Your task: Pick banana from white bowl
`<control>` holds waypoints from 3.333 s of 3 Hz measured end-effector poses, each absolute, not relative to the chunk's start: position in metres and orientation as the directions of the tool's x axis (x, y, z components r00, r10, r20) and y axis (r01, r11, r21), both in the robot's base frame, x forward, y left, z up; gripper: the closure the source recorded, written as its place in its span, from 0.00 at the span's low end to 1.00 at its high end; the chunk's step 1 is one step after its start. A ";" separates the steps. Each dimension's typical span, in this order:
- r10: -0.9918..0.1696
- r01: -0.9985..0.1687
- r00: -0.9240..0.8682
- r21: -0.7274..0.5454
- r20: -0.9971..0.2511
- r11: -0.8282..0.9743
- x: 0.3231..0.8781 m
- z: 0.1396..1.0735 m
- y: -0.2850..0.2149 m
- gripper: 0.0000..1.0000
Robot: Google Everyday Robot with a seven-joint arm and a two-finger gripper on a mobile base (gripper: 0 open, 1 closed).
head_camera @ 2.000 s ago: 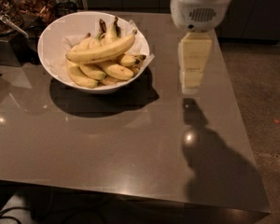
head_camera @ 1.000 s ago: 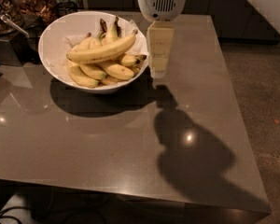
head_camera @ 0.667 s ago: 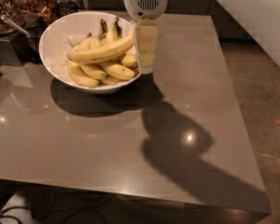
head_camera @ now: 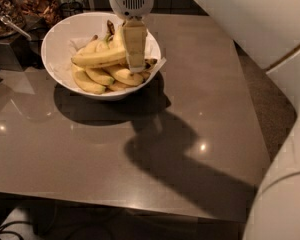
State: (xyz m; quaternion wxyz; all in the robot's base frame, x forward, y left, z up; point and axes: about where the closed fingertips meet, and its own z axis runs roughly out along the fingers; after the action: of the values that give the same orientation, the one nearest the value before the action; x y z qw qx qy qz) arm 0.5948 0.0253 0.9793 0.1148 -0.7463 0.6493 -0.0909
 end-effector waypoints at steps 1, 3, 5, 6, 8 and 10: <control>-0.985 -0.945 0.172 -0.283 -0.002 -0.165 0.600 0.975 0.042 0.30; -0.979 -0.943 0.203 -0.267 0.019 -0.201 0.615 0.963 0.060 0.40; -0.977 -0.950 0.210 -0.227 0.048 -0.215 0.619 0.937 0.067 0.64; -0.977 -0.950 0.208 -0.226 0.055 -0.215 0.615 0.933 0.064 0.87; -0.975 -0.942 0.218 -0.254 0.034 -0.220 0.617 0.936 0.068 1.00; -0.975 -0.942 0.212 -0.279 -0.068 -0.186 0.582 0.960 0.055 1.00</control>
Offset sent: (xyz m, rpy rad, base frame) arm -0.0036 0.0146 -0.0177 -0.1321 0.1210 0.0521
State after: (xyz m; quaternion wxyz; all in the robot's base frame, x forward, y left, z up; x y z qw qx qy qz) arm 0.5821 0.0549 0.9601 0.1308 -0.7675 0.6244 -0.0623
